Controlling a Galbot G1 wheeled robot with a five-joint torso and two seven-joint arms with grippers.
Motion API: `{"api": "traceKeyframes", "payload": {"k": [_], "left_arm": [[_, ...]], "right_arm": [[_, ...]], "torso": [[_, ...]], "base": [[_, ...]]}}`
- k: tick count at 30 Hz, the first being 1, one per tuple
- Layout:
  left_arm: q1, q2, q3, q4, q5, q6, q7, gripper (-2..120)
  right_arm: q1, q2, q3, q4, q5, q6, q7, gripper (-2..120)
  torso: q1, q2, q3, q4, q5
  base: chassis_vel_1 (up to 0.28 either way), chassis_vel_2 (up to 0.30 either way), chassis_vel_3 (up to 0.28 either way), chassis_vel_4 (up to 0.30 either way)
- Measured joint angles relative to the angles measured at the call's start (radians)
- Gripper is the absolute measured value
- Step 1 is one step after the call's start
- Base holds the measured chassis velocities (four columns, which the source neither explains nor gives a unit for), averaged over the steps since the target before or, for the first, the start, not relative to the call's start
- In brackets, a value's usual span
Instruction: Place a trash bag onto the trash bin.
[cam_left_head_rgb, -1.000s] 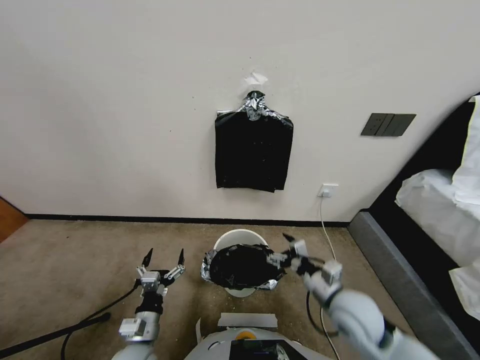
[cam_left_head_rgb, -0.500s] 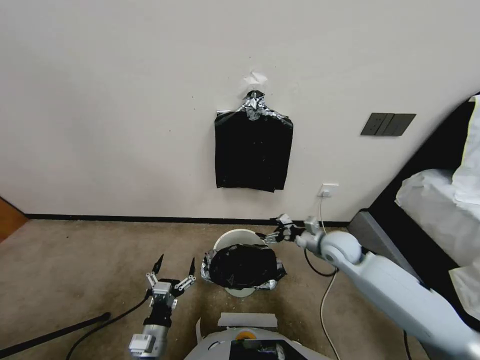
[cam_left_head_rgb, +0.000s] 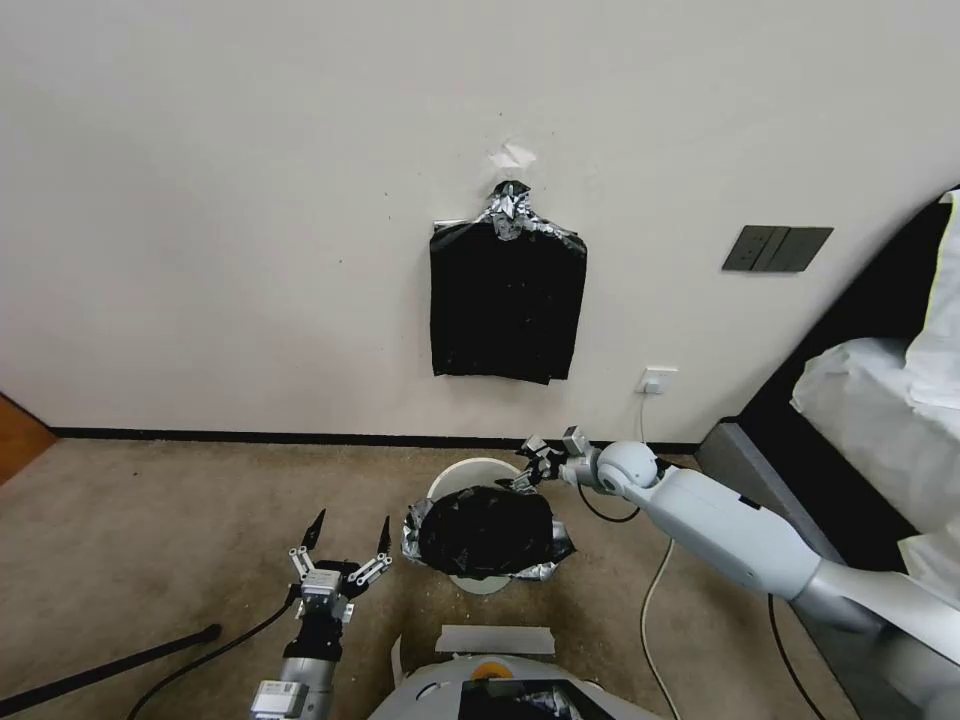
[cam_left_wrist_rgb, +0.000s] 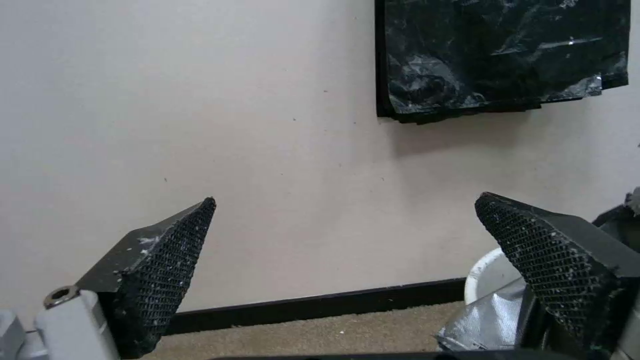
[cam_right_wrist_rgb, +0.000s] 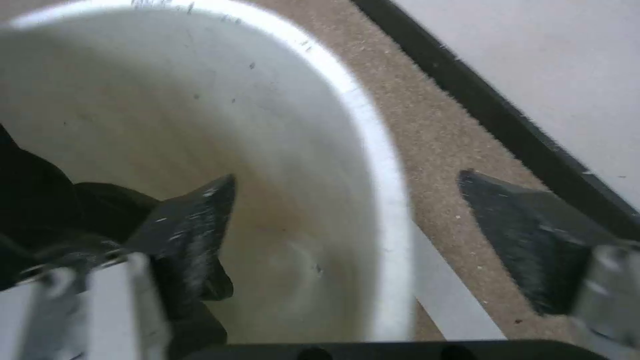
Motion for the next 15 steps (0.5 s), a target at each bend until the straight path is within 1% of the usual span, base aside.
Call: {"api": "traceKeyframes", "payload": {"k": [3,4,5,6,7,8,11,12,14,15], "left_arm": [[0.004,0.000,0.000,0.000,0.000,0.000,0.000,100],[0.004,0.000,0.000,0.000,0.000,0.000,0.000,100],[0.007,-0.001,0.003,-0.001,0.000,0.000,0.000,100],[0.007,-0.002,0.004,-0.002,0.000,0.000,0.000,100],[0.007,-0.004,0.005,-0.002,0.000,0.000,0.000,100],[0.007,-0.004,0.005,-0.002,0.000,0.000,0.000,100],[0.009,-0.008,0.008,-0.004,0.000,0.000,-0.001,100],[0.009,-0.008,0.008,-0.004,0.000,0.000,-0.001,100],[0.010,-0.009,0.009,-0.004,0.000,0.000,-0.002,100],[0.010,-0.010,0.010,-0.004,0.000,0.000,-0.003,100]], "right_arm": [[0.002,0.027,-0.009,-0.032,-0.016,0.011,-0.003,66],[0.002,0.027,-0.009,-0.032,-0.016,0.011,-0.003,66],[0.004,0.038,-0.009,-0.050,-0.017,0.015,-0.003,59],[0.006,0.042,-0.011,-0.060,-0.018,0.017,-0.003,56],[0.008,0.045,-0.013,-0.068,-0.018,0.019,-0.003,51],[0.008,0.045,-0.013,-0.068,-0.018,0.019,-0.003,51],[0.015,0.046,-0.018,-0.076,-0.014,0.027,-0.003,37],[0.015,0.046,-0.018,-0.076,-0.014,0.027,-0.003,37],[0.020,0.044,-0.026,-0.076,-0.012,0.030,-0.003,26],[0.022,0.043,-0.030,-0.076,-0.012,0.032,-0.003,23]], "torso": [[0.000,0.000,0.000,0.0001,0.0000],[0.000,0.000,0.000,0.0001,0.0000],[0.000,0.000,0.000,0.0001,0.0001],[0.000,0.000,0.000,0.0002,0.0000],[0.000,0.000,0.000,0.0000,0.0000],[0.000,0.000,0.000,0.0000,0.0000],[0.000,0.000,0.000,0.0000,0.0000],[0.000,0.000,0.000,0.0000,0.0000],[0.000,0.000,0.000,0.0000,0.0000],[0.000,0.000,0.000,-0.0001,-0.0001]], "base": [[0.000,0.000,0.000,0.000],[0.000,0.000,0.000,0.000],[0.000,0.000,0.000,0.000],[0.000,0.000,0.000,0.000],[0.000,0.000,0.000,0.000],[0.000,0.000,0.000,0.000],[0.000,0.000,0.000,0.000],[0.000,0.000,0.000,0.000],[0.000,0.000,0.000,0.000],[0.000,0.000,0.000,0.000]]}}
